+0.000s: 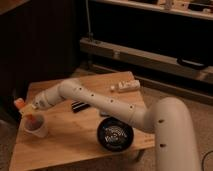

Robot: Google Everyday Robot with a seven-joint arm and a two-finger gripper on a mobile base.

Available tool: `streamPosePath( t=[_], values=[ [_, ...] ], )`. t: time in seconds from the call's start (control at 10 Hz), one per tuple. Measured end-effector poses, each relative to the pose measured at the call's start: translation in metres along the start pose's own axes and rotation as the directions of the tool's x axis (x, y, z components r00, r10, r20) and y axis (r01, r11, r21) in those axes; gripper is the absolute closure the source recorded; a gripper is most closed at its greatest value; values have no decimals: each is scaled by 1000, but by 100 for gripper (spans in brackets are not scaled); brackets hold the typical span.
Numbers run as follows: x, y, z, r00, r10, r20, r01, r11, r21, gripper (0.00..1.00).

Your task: Place the pepper in the ceramic cup

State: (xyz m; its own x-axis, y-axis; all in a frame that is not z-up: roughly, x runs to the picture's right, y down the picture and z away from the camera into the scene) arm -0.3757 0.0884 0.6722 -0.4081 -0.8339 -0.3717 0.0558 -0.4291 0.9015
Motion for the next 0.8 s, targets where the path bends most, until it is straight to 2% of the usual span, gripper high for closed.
streamPosePath(
  t=[0.1, 0.2, 0.6, 0.7, 0.8],
  values=[
    [0, 0, 0, 1000, 0, 0, 0, 1000, 0, 90],
    [-2, -1, 3, 1000, -25, 6, 25, 1000, 3, 72],
    [-7, 0, 6, 999, -42, 13, 42, 999, 7, 28],
    [-8, 1, 6, 999, -42, 15, 42, 999, 7, 21],
    [-8, 1, 6, 999, -44, 15, 44, 999, 7, 20]
  ],
)
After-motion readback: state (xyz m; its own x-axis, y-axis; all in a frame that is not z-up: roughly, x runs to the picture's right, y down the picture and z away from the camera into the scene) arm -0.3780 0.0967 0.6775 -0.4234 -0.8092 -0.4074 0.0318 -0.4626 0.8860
